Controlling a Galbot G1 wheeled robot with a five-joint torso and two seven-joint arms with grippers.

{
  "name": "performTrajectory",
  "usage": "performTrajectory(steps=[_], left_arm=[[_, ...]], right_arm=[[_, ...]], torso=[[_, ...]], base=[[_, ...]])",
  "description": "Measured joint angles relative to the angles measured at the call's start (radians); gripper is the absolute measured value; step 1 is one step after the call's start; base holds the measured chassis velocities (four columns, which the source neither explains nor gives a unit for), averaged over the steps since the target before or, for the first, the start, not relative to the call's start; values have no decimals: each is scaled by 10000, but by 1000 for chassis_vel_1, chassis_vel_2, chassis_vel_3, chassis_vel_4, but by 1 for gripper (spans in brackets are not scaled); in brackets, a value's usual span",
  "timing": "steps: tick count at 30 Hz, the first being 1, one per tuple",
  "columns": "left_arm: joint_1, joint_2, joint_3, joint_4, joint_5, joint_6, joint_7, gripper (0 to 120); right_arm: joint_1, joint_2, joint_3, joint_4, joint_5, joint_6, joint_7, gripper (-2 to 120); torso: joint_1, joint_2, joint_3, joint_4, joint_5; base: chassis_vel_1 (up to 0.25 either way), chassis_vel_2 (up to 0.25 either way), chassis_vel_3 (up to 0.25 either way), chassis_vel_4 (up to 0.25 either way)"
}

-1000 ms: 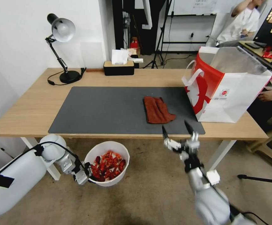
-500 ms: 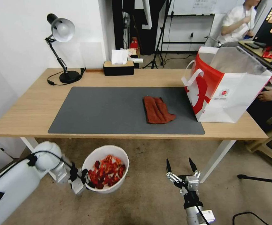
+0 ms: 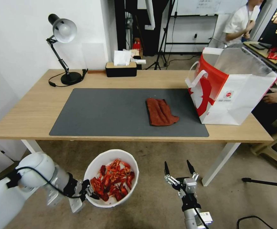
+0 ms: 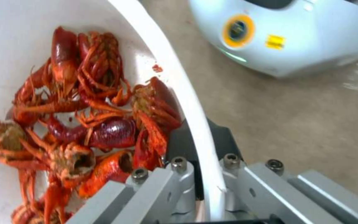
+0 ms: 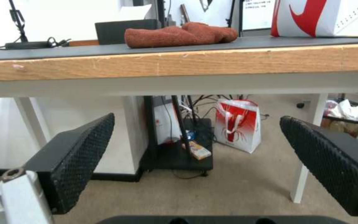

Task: Sweep shrimp from table into container with towel, then put container into takeout bag.

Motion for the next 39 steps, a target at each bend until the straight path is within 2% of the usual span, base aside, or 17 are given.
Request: performTrajectory(steps=[6, 8, 11, 14, 20, 21, 22, 23, 24, 25, 26, 27, 28, 30, 32, 34, 39], left_arm=[[-3, 172, -256, -559, -417, 232, 2, 0], [-460, 622, -518, -1289, -1482, 811, -17, 0], [-603, 936, -628, -1525, -2129, 1124, -90, 0], [-759, 1166, -668, -1596, -2512, 1284, -216, 0], [-2101, 1473, -160, -1156, -3118, 1656, -76, 0], [-2766, 1472, 191, -877, -3253, 1755, -53, 0], [-2766, 1472, 191, -877, -3253, 1755, -53, 0], [-3767, 1476, 713, -456, -3595, 1843, -48, 0], [-5325, 1487, 1658, 237, -3860, 1882, 4, 0], [-5325, 1487, 1658, 237, -3860, 1882, 4, 0], [-6673, 1275, 2630, 971, -4116, 2016, 177, 0], [-7203, 1099, 3111, 1307, -4258, 2057, 223, 0], [-7203, 1099, 3111, 1307, -4258, 2057, 223, 0], [-8410, 544, 4183, 2193, -4510, 2094, 264, 0], [-8722, 374, 4472, 2447, -4522, 2095, 279, 0], [-10075, -381, 5516, 3760, -4502, 2082, 298, 0], [-10976, -1005, 6171, 4804, -4471, 2069, 351, 0]], right_arm=[[-31, -83, 4, 58, -2, 0, -26, 100], [-146, -200, 44, 122, -5, 0, -202, 100], [-251, -224, 85, 186, -4, 0, -306, 100], [-319, -229, 135, 234, -1, -2, -389, 100], [-459, -365, 322, 402, 310, -23, -1102, 100], [-476, -444, 404, 456, 439, -41, -1372, 100], [-476, -444, 404, 456, 439, -41, -1372, 100], [-483, -489, 509, 474, 490, -71, -1684, 100], [-540, -417, 550, 485, 452, -107, -1810, 100], [-540, -417, 550, 485, 452, -107, -1810, 100], [-588, -323, 559, 483, 376, -119, -1828, 100], [-602, -290, 575, 471, 356, -121, -1829, 100], [-602, -290, 575, 471, 356, -121, -1829, 100], [-609, -223, 618, 436, 338, -126, -1835, 100], [-605, -209, 633, 430, 338, -128, -1835, 100], [-565, -177, 696, 392, 337, -145, -1835, 100], [-543, -138, 705, 345, 338, -156, -1831, 100]], torso=[[0, 0, 0, -3, -1], [2, 0, 0, -7, -1], [2, 0, 0, -4, 0], [2, 0, 0, -3, 0], [2, 0, 1, -4, -3], [2, 0, 1, -5, -4], [2, 0, 1, -5, -4], [2, -1, 1, -2, -3], [2, 0, 1, -4, -1], [2, 0, 1, -4, -1], [2, 0, 1, -3, 1], [2, -1, 1, -2, 0], [2, -1, 1, -2, 0], [3, 0, 1, -5, 0], [2, -1, 2, -3, 1], [3, -1, 2, -8, 2], [3, -2, 3, -3, -2]], base=[[0, 0, 0, 0], [0, 0, 0, 0], [0, 0, 0, 0], [0, 0, 0, 0], [0, 0, 0, 0], [0, 0, 0, 0], [0, 0, 0, 0], [0, 0, 0, 0], [0, 0, 0, 0], [0, 0, 0, 0], [0, 0, 0, 0], [0, 0, 0, 0], [0, 0, 0, 0], [0, 0, 0, 0], [0, 0, 0, 0], [0, 0, 0, 0], [0, 0, 0, 0]])
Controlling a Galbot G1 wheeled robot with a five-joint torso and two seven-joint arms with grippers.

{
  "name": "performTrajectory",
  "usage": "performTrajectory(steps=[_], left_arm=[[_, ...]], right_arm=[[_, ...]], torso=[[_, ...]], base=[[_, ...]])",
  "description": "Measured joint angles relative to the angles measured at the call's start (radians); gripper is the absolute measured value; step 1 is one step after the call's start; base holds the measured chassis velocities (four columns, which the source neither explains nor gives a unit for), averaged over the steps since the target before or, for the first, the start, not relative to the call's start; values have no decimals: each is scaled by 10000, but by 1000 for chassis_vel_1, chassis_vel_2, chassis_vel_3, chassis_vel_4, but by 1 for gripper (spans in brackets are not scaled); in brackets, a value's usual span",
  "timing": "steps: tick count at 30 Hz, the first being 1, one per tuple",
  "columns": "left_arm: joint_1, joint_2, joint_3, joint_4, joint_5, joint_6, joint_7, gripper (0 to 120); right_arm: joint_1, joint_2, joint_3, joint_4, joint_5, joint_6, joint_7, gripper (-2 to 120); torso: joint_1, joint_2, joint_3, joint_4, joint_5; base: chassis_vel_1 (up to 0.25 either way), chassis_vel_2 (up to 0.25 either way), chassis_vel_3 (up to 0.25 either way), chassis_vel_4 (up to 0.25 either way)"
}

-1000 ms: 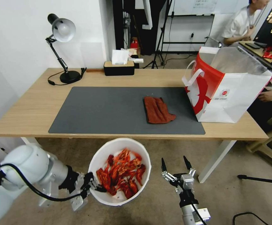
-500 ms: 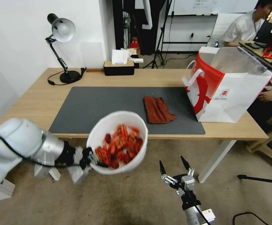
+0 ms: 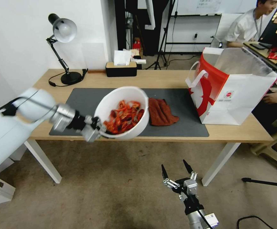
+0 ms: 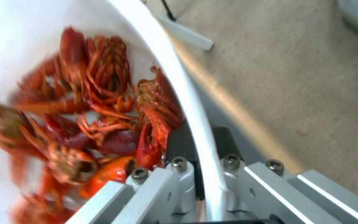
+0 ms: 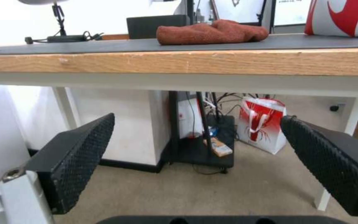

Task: Sweep shrimp from table into container with towel, then put container into takeout bag.

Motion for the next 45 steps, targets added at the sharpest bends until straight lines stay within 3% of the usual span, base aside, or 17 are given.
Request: performTrajectory(steps=[1, 3, 4, 6, 8, 10, 12, 17, 20, 23, 24, 25, 26, 27, 35, 43, 45], left_arm=[[-549, -435, 327, 596, -36, 2, 20, 0], [-740, -613, 465, 792, -59, 5, 24, 0], [-1319, -1304, 764, 1461, -116, 16, 20, 0], [-1456, -1513, 802, 1649, -124, 16, 17, 0], [-2093, -2813, 849, 2777, -98, -3, -215, 0], [-2275, -3155, 848, 3133, -79, -9, -327, 0], [-2786, -4079, 837, 4196, 97, -120, -550, 0], [-3313, -4866, 887, 5211, 479, -315, -659, 0], [-3824, -5855, 910, 6242, 930, -461, -1037, 0], [-3989, -6373, 738, 6637, 1433, -546, -1284, 0], [-4165, -6859, 616, 6890, 1719, -563, -1530, 0], [-4165, -6859, 616, 6890, 1719, -563, -1530, 0], [-4340, -7271, 582, 7055, 1817, -516, -1763, 0], [-4340, -7271, 582, 7055, 1817, -516, -1763, 0], [-5320, -8828, 649, 8322, 2091, -634, -2653, 0], [-5605, -9498, 1184, 8759, 2003, -728, -2965, 0], [-5631, -9560, 1649, 8539, 1871, -683, -3291, 0]], right_arm=[[10, 34, -1, -22, -2, -15, 1, 100], [17, 52, -4, -36, -5, -19, 2, 100], [37, 97, -10, -83, -15, -28, 3, 100], [44, 113, -11, -92, -17, -28, 5, 100], [65, 159, -10, -144, -29, -29, 12, 100], [64, 166, 0, -153, -29, -29, 15, 100], [46, 180, 80, -169, -30, -29, 23, 100], [32, 206, 112, -180, -30, -29, 26, 100], [-2, 268, 109, -185, -10, -29, 25, 100], [-31, 287, 73, -114, 67, -82, 40, 100], [-28, 305, 45, -81, 75, -125, 44, 100], [-28, 305, 45, -81, 75, -125, 44, 100], [-12, 315, 17, -77, 65, -151, 44, 100], [-12, 315, 17, -77, 65, -151, 44, 100], [-40, 337, 81, -155, 33, -133, 31, 100], [-148, 332, 164, -157, 46, -23, 17, 100], [-255, 329, 204, -145, 46, 17, -33, 100]], torso=[[0, 1, -1, 3, 4], [-1, 0, -1, 5, 5], [0, 0, -1, 3, 3], [0, 0, -1, 4, 3], [0, 0, 0, -9, 4], [1, 0, 0, -9, 4], [0, 0, 0, -5, 6], [-1, 0, -2, 5, 5], [-2, 0, -2, 4, 4], [-1, 0, -1, 0, 2], [-1, -1, -1, -2, 5], [-1, -1, -1, -2, 5], [-1, 0, -2, -3, 5], [-1, 0, -2, -3, 5], [-1, 2, -3, 0, 4], [-2, 2, -2, -1, 3], [-2, 1, -3, -1, 3]], base=[[0, 0, 0, 0], [0, 0, 0, 0], [0, 0, 0, 0], [0, 0, 0, 0], [0, 0, 0, 0], [0, 0, 0, 0], [0, 0, 0, 0], [0, 0, 0, 0], [0, 0, 0, 0], [0, 0, 0, 0], [0, 0, 0, 0], [0, 0, 0, 0], [0, 0, 0, 0], [0, 0, 0, 0], [0, 0, 0, 0], [0, 0, 0, 0], [0, 0, 0, 0]])
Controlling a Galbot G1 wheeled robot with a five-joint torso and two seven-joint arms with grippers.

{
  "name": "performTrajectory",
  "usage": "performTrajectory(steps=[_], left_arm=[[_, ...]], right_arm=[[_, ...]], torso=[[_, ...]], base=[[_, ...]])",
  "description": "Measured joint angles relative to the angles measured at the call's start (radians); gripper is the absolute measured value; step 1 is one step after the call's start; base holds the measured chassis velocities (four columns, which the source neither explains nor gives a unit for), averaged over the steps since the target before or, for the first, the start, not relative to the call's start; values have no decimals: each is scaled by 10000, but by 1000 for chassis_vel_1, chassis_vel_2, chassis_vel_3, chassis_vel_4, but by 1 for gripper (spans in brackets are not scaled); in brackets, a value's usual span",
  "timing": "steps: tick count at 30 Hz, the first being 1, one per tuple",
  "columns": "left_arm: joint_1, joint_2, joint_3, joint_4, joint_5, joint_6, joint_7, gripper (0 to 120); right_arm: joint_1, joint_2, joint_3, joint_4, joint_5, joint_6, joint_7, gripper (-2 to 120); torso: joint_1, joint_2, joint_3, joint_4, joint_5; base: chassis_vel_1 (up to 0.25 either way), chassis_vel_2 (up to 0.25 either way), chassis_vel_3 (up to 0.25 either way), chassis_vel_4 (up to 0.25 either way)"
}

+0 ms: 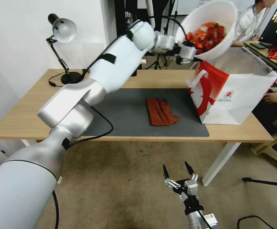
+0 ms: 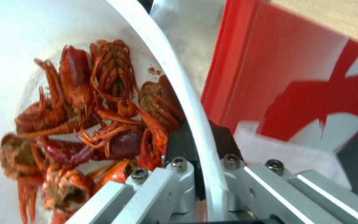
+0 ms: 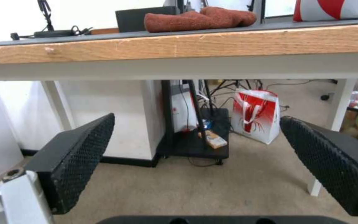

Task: Sweep shrimp from table into container with towel, then put container into takeout bag.

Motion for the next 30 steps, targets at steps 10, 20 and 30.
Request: performTrajectory(steps=[10, 20, 30], left_arm=[[-298, 29, 564, -503, -226, 275, -528, 0], [-472, 49, 1647, -661, -398, 314, -534, 0], [-450, 66, 2251, -915, -333, 396, -212, 0]], right_arm=[[-211, -21, 145, -18, 19, 86, -96, 100], [-237, 49, 102, -48, -16, 103, -144, 100], [-390, 44, 142, -100, -14, 140, -172, 100]], torso=[[0, 0, 0, 0, -1], [0, 0, 0, 0, -1], [0, 0, 0, 1, -2]], base=[[0, 0, 0, 0], [0, 0, 0, 0], [0, 0, 0, 0]])
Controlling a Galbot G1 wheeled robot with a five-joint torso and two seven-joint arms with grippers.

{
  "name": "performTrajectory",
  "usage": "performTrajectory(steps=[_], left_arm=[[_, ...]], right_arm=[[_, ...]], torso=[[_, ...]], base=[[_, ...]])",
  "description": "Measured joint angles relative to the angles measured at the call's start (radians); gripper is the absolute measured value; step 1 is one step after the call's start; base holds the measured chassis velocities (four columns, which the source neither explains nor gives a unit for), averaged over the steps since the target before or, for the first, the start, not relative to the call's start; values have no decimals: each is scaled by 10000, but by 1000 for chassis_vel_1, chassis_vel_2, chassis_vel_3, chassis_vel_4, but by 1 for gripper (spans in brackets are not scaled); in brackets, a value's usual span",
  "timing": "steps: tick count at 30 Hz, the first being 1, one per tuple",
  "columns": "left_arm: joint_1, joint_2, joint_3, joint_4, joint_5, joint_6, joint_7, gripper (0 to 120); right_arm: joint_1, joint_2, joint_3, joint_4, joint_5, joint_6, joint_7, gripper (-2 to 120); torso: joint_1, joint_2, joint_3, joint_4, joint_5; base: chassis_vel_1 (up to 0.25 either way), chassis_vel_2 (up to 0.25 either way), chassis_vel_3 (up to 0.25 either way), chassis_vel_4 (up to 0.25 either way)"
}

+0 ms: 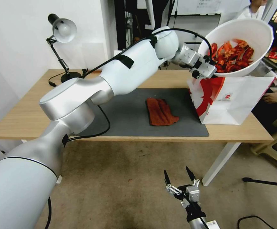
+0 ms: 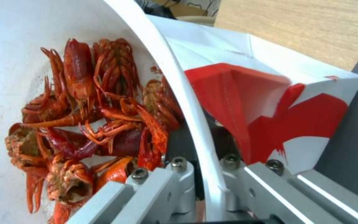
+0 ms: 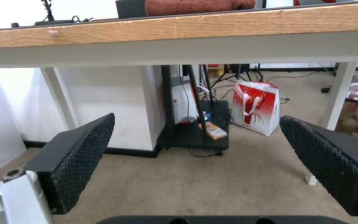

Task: Sweep shrimp from table into container with towel, then put container into takeout bag.

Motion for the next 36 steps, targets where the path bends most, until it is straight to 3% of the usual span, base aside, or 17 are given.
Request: performTrajectory(steps=[4, 6, 10, 12, 15, 18, 21, 22, 29, 32, 34, 35, 36], left_arm=[[-30, 5, 2, -26, 33, 108, -99, 2], [-56, 8, 35, -88, 77, 145, -318, 14], [-53, 12, 40, -156, 148, 148, -490, 23], [20, 27, 0, -171, 148, 132, -693, 36], [31, 29, -17, -163, 137, 129, -757, 41], [-3, 26, -27, -171, -26, 137, -973, 58], [-46, 24, -17, -172, -97, 145, -1070, 65], [-78, 24, -1, -164, -227, 170, -1156, 73], [-62, 52, -19, -93, -982, 465, -1577, 94], [-17, 158, -111, -101, -1604, 952, -2018, 100], [-9, 341, -6, -122, -2986, 2023, -3029, 100], [-9, 341, -6, -122, -2986, 2023, -3029, 100], [17, 461, 115, -121, -3777, 2668, -3782, 100]], right_arm=[[-12, 0, 0, -7, 0, 1, -11, 100], [-13, 2, -5, -27, 0, 1, -24, 100], [-1, -9, -14, -31, 0, 1, -33, 100], [24, -101, -3, -32, 0, 1, -44, 100], [29, -126, 3, -20, 0, 1, -43, 100], [47, -93, -31, 8, -15, 1, -52, 100], [49, -50, -69, -18, -47, 1, -62, 100], [46, -2, -114, -48, -90, 1, -79, 100], [42, 29, -163, -82, -130, 1, -101, 100], [70, 29, -201, -101, -132, 1, -108, 100], [117, 28, -261, -131, -141, 1, -109, 100], [117, 28, -261, -131, -141, 1, -109, 100], [147, 28, -305, -146, -164, 1, -109, 100]], torso=[[0, 0, 0, 0, 0], [0, 1, 0, 0, 0], [0, 0, 0, 0, 1], [-1, 0, 0, 0, 0], [0, 0, 1, 1, 0], [0, 0, 0, 0, -1], [0, 0, 0, 0, 0], [0, 0, 0, 0, 0], [-1, 0, 0, -1, 0], [-1, 0, 0, -1, 0], [-1, 0, 0, -2, 0], [-1, 0, 0, -2, 0], [-1, 0, 0, -1, -1]], base=[[0, 0, 0, 0], [0, 0, 0, 0], [0, 0, 0, 0], [0, 0, 0, 0], [0, 0, 0, 0], [0, 0, 0, 0], [0, 0, 0, 0], [0, 0, 0, 0], [0, 0, 0, 0], [0, 0, 0, 0], [0, 0, 0, 0], [0, 0, 0, 0], [0, 0, 0, 0]])
